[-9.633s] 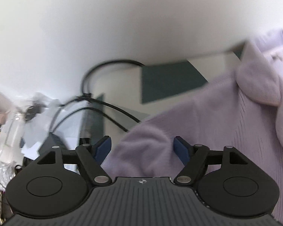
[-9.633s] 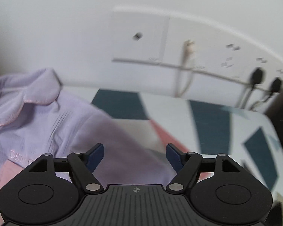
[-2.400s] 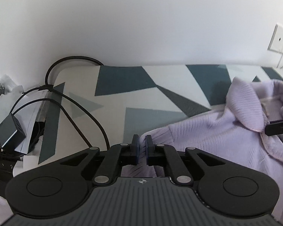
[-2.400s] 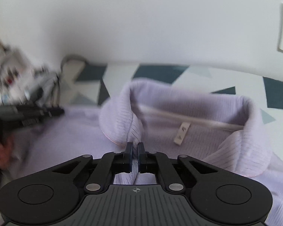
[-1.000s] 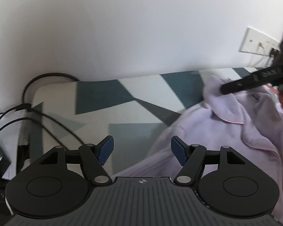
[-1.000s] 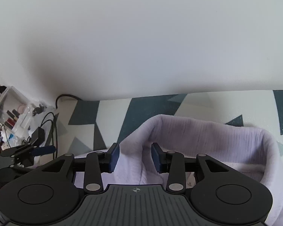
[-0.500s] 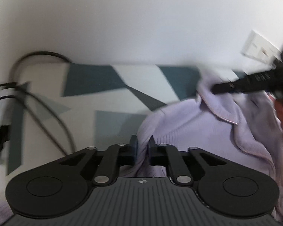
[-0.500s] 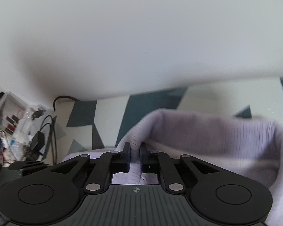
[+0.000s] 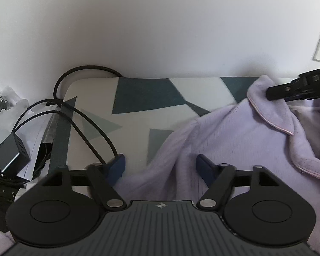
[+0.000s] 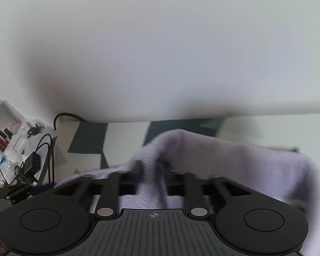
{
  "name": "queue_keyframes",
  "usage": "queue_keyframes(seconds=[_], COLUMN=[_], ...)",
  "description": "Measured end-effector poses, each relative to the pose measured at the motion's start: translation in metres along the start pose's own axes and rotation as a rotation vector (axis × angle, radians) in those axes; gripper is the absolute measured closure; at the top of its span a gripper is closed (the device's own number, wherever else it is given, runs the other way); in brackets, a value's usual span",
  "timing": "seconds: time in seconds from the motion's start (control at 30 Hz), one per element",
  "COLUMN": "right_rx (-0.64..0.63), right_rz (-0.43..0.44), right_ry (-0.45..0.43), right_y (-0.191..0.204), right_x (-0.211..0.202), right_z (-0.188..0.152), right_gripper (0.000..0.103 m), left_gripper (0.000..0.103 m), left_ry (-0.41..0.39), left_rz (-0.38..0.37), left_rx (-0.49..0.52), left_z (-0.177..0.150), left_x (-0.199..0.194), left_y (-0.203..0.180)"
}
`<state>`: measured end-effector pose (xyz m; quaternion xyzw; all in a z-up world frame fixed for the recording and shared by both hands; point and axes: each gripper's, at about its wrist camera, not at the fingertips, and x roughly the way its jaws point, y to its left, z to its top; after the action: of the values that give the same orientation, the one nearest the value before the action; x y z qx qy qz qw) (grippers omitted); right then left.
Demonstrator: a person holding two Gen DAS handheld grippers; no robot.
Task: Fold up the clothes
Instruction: 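Lay the collar flat and open both tools above the spread top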
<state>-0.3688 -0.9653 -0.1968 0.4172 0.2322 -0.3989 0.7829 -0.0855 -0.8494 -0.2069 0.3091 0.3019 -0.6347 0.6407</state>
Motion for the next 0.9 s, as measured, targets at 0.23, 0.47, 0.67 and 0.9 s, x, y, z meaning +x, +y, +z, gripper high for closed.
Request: queue_keyframes(seconds=[0.23,0.47,0.67,0.9], right_rx=[0.014,0.125,0.123,0.107], right_rz=[-0.081,-0.368,-0.537,-0.612], right_ry=[-0.167,-0.127,-0.078,-0.045], right_y=[-0.065,-0.141,-0.150,-0.165], right_x=[-0.144,-0.242,-0.269,-0.258], right_z=[-0.018,-0.101,-0.165,-0.190], right_gripper=[0.067,0.062,0.047,0.047], left_gripper=[0.028,0.024,0.063,0.082], left_ry=[-0.014,-0.036,-0.019,0.039], left_rz=[-0.153,-0.329,-0.194,-0.128], left_rx=[0.065,0.348,0.532,0.469], left_z=[-0.004,0.000,-0.016,-0.014], left_x=[-0.052,-0.068,-0.040,-0.023], left_y=[-0.029,-0.149,-0.218,-0.211])
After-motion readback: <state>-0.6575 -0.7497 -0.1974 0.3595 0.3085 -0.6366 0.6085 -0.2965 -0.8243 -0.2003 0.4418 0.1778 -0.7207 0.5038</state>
